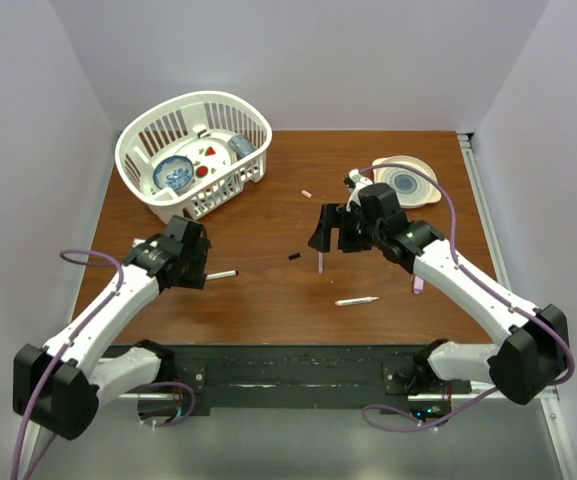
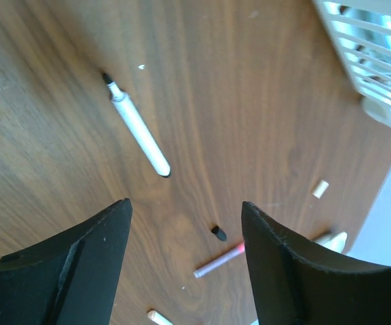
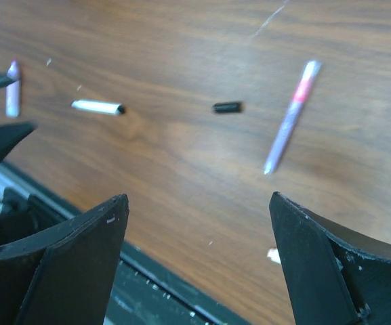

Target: Insert the pens into the pen caps

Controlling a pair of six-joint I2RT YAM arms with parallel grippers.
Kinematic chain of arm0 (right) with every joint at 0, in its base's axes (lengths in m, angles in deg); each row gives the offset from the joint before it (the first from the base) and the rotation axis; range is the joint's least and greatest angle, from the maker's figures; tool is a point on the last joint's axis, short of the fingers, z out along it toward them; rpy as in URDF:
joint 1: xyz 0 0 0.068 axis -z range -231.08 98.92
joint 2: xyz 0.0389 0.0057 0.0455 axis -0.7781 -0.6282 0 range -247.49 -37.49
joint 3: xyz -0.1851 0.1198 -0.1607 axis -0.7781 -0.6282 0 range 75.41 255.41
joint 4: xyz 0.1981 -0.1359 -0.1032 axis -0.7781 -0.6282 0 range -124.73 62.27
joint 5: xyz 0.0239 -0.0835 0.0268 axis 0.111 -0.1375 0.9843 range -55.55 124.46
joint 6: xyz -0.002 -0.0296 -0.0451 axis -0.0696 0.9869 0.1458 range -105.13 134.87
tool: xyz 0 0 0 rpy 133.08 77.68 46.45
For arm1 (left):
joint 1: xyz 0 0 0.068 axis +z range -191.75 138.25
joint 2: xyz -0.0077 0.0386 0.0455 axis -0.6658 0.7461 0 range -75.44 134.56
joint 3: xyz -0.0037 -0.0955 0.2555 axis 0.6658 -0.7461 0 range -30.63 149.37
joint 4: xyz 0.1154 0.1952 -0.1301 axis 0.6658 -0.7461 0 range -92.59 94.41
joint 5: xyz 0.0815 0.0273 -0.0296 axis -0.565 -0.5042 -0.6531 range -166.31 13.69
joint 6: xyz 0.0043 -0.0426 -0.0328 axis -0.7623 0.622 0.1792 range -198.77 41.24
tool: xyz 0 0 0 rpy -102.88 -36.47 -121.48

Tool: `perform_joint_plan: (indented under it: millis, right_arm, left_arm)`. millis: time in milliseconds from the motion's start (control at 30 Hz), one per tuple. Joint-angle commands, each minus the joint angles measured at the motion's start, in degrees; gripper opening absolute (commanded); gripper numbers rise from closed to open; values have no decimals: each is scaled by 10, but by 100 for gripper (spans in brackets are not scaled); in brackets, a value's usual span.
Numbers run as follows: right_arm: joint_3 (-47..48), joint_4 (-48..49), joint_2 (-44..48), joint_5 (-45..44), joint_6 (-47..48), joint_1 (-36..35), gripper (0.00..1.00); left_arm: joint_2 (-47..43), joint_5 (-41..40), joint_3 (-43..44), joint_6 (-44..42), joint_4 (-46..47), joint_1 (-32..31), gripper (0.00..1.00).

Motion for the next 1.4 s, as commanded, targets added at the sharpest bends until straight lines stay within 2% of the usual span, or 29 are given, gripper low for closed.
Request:
perform_joint_plan:
  millis: [0,167,333,1133,1233,1300,1367]
  right_arm:
    - [-8,35,21,3,-18,-35,88]
    - [0,32,22,-9,-12,-69,88]
    - [-8,44,23,1,-30,-74,86]
    - [11,25,11,-4,-23,-77,84]
    - [16,16,7,-7,-21,-78,84]
    - [15,16,10,-9,-20,-78,84]
    - [12,20,13,-10,-22,-81,84]
  left_arm:
    - [54,12,8,84,3,-1,68]
    - [107,2,34,113,-26,-2,64]
    - [128,-3,14,119,3,-2,59]
    - [251,-17,19,121,5,-2,53]
    - [262,-10,19,112,1,-2,46]
    - [271,-8,25,112,-29,-2,37]
    - [280,-14,41,107,-46,-2,34]
